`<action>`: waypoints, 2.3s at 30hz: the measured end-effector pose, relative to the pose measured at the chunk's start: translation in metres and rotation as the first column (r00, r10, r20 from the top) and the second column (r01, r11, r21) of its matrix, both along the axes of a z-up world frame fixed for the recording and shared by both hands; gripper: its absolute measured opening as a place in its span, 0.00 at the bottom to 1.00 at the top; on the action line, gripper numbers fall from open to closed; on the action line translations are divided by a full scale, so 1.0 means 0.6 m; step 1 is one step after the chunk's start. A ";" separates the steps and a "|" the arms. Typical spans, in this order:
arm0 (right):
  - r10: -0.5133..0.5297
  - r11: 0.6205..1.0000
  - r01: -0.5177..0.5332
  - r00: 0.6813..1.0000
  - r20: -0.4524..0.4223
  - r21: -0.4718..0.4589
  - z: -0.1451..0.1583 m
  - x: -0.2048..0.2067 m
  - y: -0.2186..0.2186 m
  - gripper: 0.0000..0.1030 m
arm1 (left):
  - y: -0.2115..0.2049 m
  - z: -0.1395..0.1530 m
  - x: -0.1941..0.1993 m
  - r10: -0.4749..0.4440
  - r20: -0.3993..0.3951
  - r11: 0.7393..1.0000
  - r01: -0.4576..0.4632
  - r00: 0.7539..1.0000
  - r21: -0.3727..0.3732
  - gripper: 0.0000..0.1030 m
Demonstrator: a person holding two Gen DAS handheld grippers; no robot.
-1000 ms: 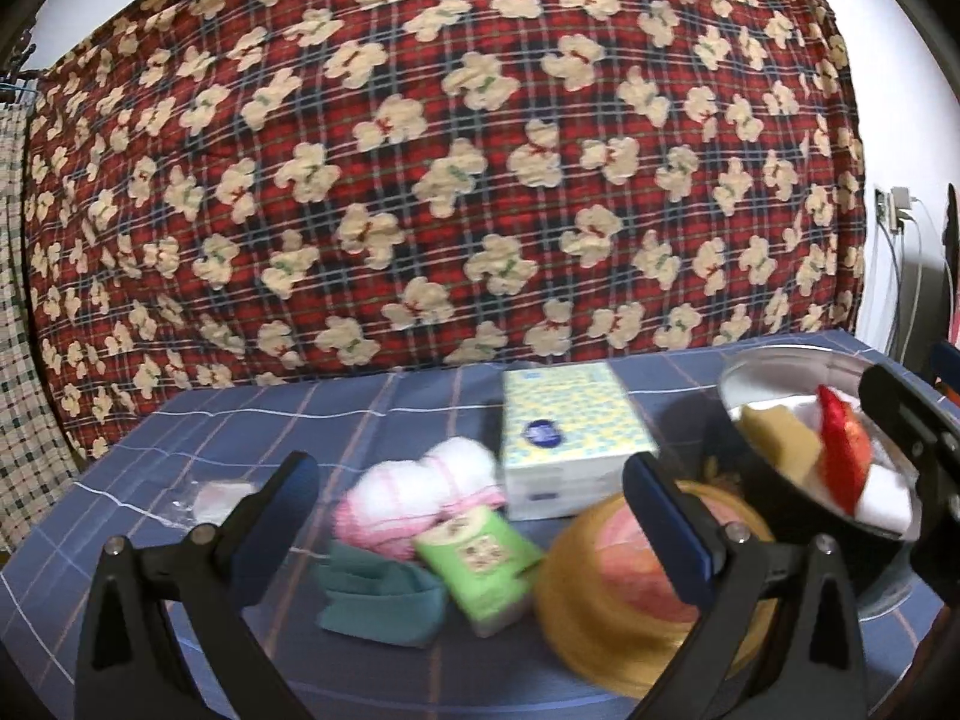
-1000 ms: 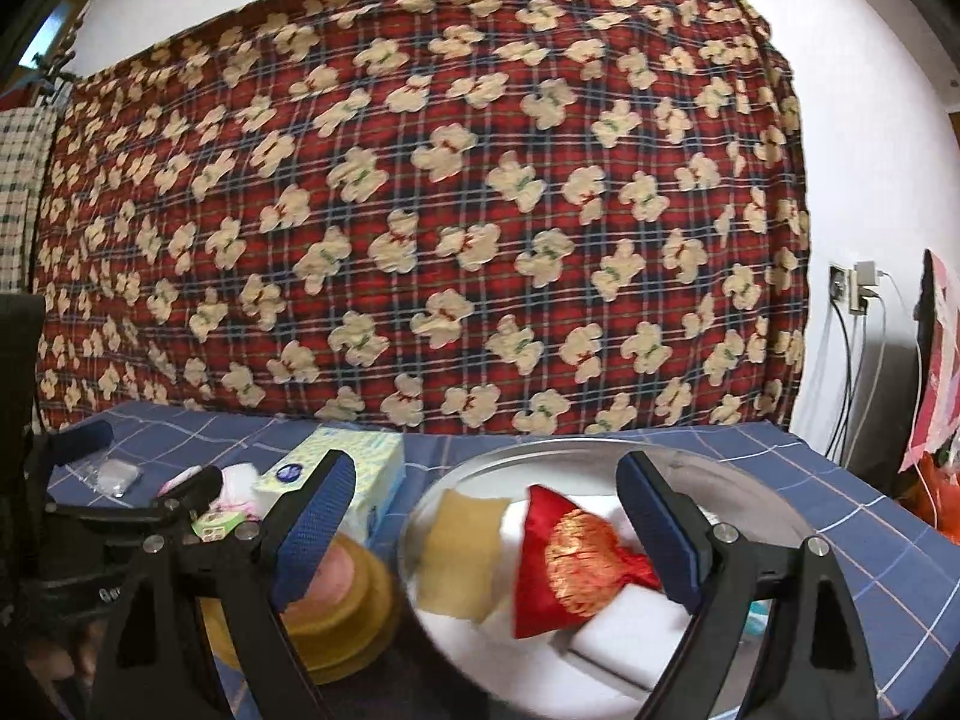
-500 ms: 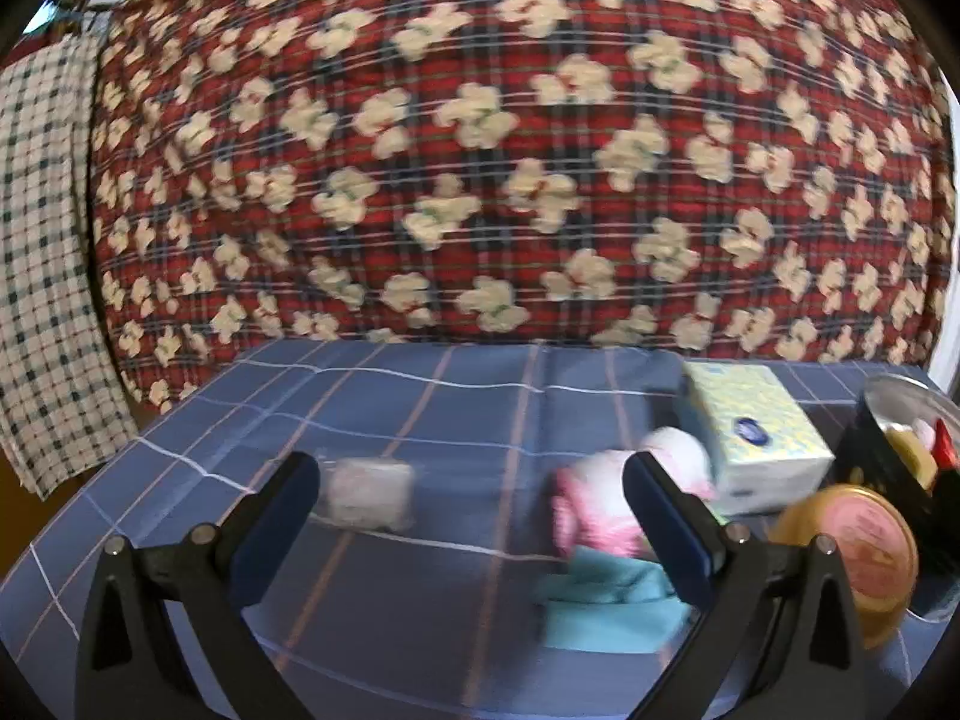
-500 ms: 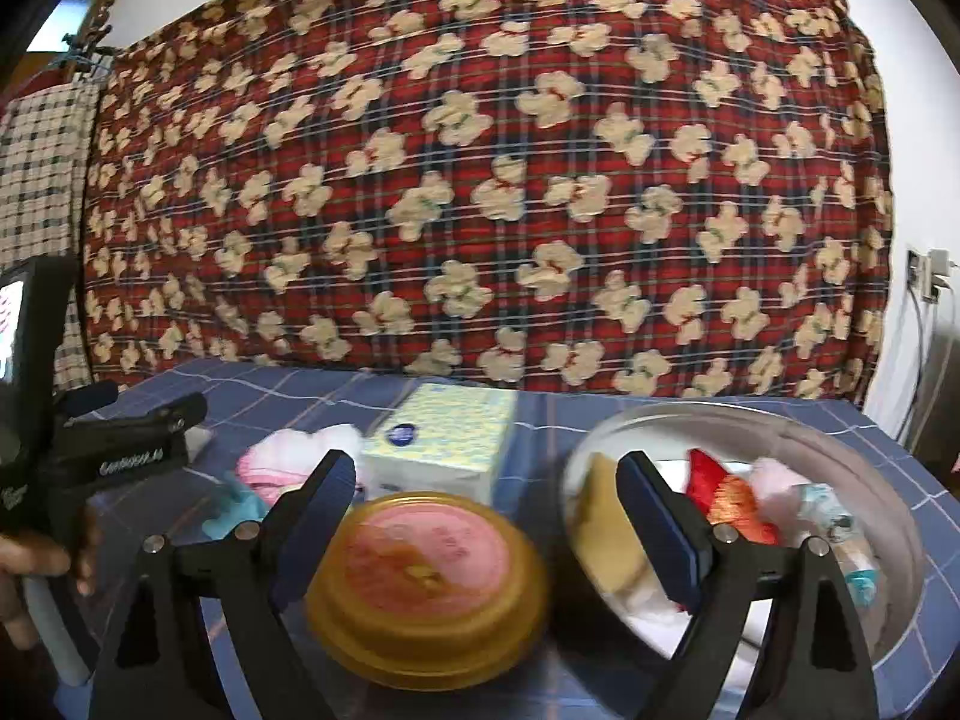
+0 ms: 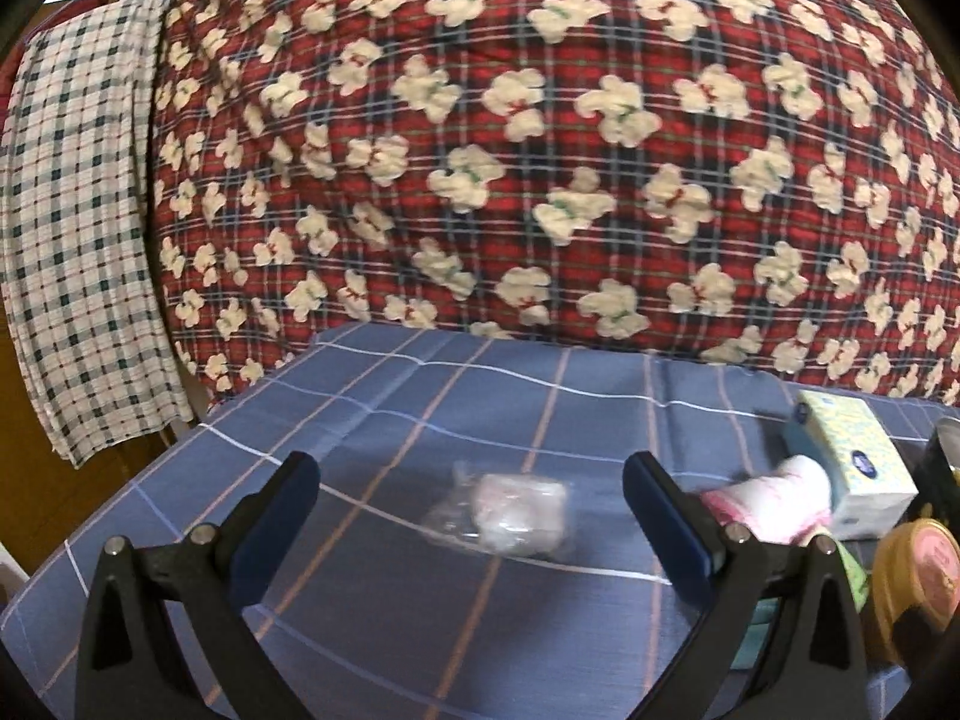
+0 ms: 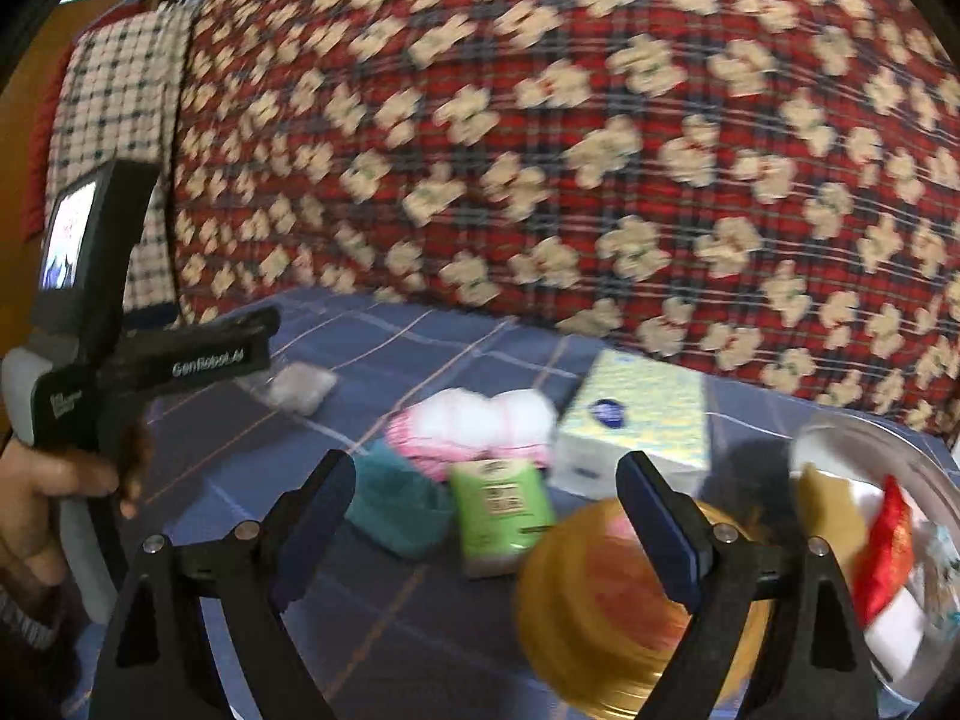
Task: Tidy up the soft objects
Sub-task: 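Grasp the teal cloth with the right tool while the left tool grasps the pink-edged white towel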
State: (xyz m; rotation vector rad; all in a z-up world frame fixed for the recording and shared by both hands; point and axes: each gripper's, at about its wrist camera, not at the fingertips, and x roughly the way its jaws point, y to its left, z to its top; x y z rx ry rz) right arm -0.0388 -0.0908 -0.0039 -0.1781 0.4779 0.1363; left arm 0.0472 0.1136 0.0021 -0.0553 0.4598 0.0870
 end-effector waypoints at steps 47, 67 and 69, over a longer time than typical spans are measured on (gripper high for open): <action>0.241 0.926 -0.210 0.969 -0.063 0.314 0.018 0.054 -0.035 0.15 | -0.034 -0.001 0.002 -0.215 0.041 0.977 0.214 0.976 0.026 1.00; 0.230 0.971 -0.234 0.871 -0.433 0.046 -0.085 0.110 0.069 0.46 | 0.104 0.006 0.000 0.153 0.060 0.982 -0.145 0.986 -0.123 1.00; 0.226 0.973 -0.228 0.876 -0.427 0.047 -0.083 0.107 0.063 0.25 | 0.103 0.005 0.001 0.149 0.055 0.984 -0.142 0.987 -0.107 1.00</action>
